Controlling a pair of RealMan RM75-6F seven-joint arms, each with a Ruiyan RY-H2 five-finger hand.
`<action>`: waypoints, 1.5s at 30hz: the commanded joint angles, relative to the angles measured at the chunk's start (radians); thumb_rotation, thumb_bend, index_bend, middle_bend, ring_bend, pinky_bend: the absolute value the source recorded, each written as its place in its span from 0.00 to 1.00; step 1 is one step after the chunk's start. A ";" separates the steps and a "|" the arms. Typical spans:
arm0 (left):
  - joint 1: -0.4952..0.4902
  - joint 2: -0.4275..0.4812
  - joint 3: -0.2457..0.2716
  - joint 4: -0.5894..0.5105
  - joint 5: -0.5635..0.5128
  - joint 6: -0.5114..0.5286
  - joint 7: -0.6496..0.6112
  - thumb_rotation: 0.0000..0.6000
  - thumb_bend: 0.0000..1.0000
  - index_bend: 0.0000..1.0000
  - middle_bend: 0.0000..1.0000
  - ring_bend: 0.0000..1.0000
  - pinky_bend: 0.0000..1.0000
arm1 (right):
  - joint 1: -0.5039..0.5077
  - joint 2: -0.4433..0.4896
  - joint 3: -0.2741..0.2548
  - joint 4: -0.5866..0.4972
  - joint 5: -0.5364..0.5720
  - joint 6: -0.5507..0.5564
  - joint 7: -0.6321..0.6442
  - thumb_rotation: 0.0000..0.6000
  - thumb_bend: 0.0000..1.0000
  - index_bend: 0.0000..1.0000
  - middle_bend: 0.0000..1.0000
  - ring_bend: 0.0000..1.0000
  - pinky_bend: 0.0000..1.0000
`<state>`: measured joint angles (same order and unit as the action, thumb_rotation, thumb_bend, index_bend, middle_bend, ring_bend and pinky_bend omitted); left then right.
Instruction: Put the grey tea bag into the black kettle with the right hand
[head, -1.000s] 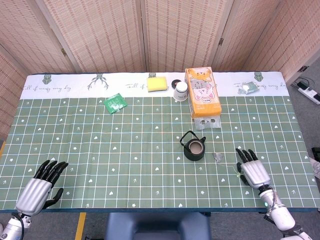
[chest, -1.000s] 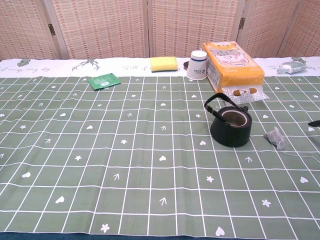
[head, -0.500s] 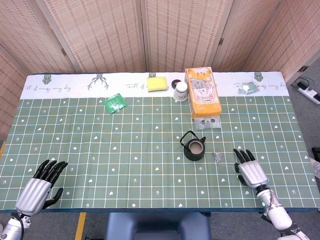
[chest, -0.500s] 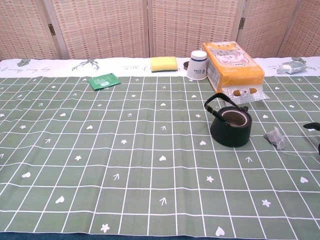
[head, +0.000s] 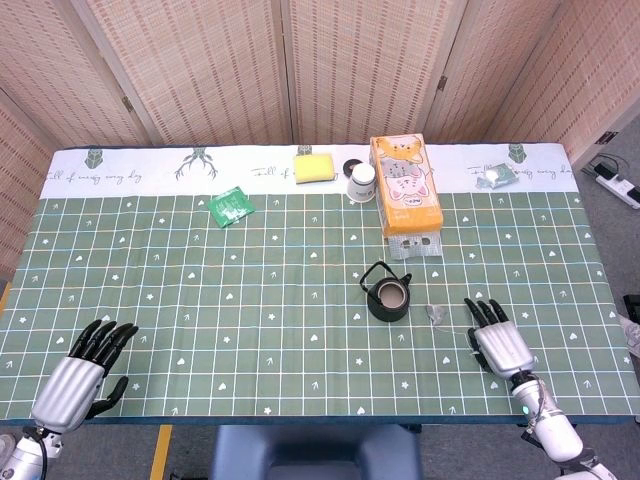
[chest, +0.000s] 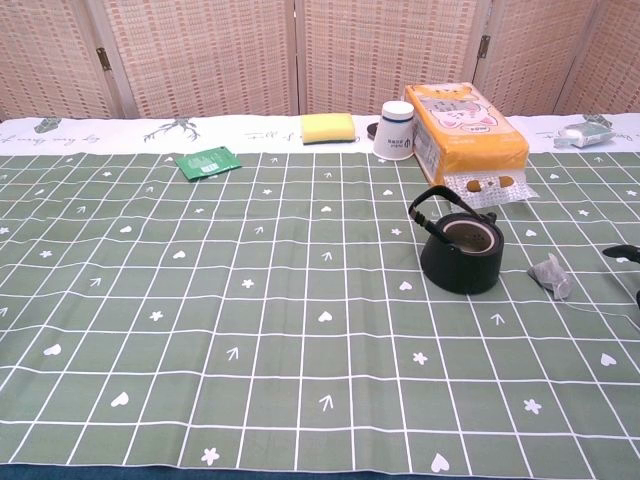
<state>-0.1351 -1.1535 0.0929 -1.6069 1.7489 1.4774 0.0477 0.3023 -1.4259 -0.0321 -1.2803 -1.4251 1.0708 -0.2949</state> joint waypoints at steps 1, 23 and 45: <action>0.000 0.001 0.000 -0.001 0.001 0.001 -0.002 1.00 0.44 0.00 0.07 0.04 0.00 | 0.000 -0.003 0.000 0.000 0.006 -0.005 -0.003 1.00 0.43 0.60 0.02 0.03 0.00; 0.000 0.001 -0.002 -0.003 0.001 0.006 -0.004 1.00 0.44 0.00 0.07 0.04 0.00 | -0.018 0.122 0.025 -0.193 -0.057 0.140 -0.005 1.00 0.43 0.60 0.03 0.03 0.00; -0.011 0.017 -0.012 -0.003 -0.022 -0.008 -0.040 1.00 0.45 0.00 0.07 0.04 0.00 | 0.010 0.359 0.145 -0.703 -0.014 0.244 -0.335 1.00 0.43 0.61 0.05 0.05 0.00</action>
<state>-0.1455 -1.1378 0.0813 -1.6097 1.7272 1.4694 0.0086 0.3021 -1.0832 0.0935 -1.9461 -1.4605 1.3113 -0.5937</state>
